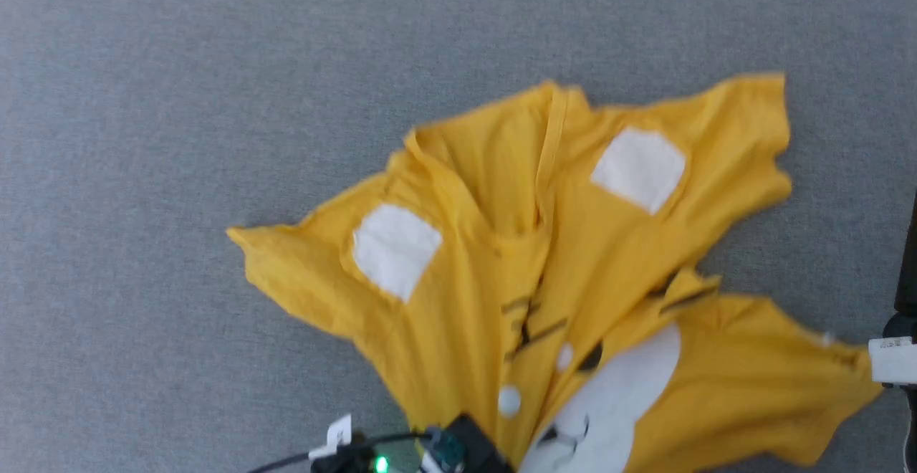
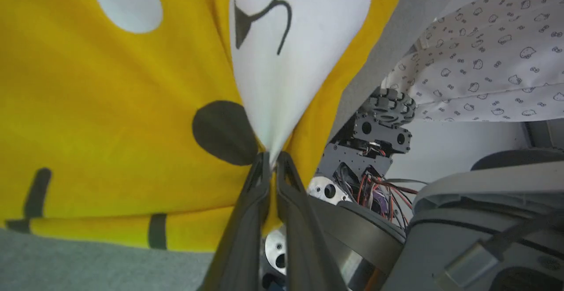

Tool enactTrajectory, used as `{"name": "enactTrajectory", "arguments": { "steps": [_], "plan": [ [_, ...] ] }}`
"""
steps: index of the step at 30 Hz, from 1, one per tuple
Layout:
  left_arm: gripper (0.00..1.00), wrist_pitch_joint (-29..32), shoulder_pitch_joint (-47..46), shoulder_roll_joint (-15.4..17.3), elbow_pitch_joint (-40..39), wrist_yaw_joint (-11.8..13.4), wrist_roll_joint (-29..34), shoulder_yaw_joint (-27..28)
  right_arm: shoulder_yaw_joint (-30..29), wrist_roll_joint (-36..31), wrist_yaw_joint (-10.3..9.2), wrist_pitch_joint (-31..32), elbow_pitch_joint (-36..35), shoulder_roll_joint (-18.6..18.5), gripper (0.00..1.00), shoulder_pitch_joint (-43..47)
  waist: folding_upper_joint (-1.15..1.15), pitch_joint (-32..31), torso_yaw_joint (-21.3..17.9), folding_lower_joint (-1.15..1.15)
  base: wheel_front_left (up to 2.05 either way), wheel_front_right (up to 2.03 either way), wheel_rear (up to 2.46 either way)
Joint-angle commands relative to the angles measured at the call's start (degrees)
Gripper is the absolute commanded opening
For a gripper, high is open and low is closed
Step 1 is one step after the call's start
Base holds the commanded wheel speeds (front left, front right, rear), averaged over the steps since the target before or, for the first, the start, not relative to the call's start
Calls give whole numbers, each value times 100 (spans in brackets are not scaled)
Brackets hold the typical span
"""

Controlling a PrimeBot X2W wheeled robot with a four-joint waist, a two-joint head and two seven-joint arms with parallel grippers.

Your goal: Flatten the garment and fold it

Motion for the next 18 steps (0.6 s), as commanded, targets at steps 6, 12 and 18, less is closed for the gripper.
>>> {"name": "enactTrajectory", "arguments": {
  "steps": [6,12,18],
  "plan": [
    [33,-300,568,122,-144,206,-268,103,-91,-7,-5,65,-97,13,100,140,-1,-128,190,1,0,0,0],
    [100,-1922,253,-441,-135,569,113,837,-42,-17,-5,159,-190,13,100,134,-1,-112,266,1,0,0,0],
    [100,-2874,33,-393,-77,1451,765,1952,-14,-17,-5,182,-231,13,100,132,-1,-83,242,1,0,0,0]
  ]
}}
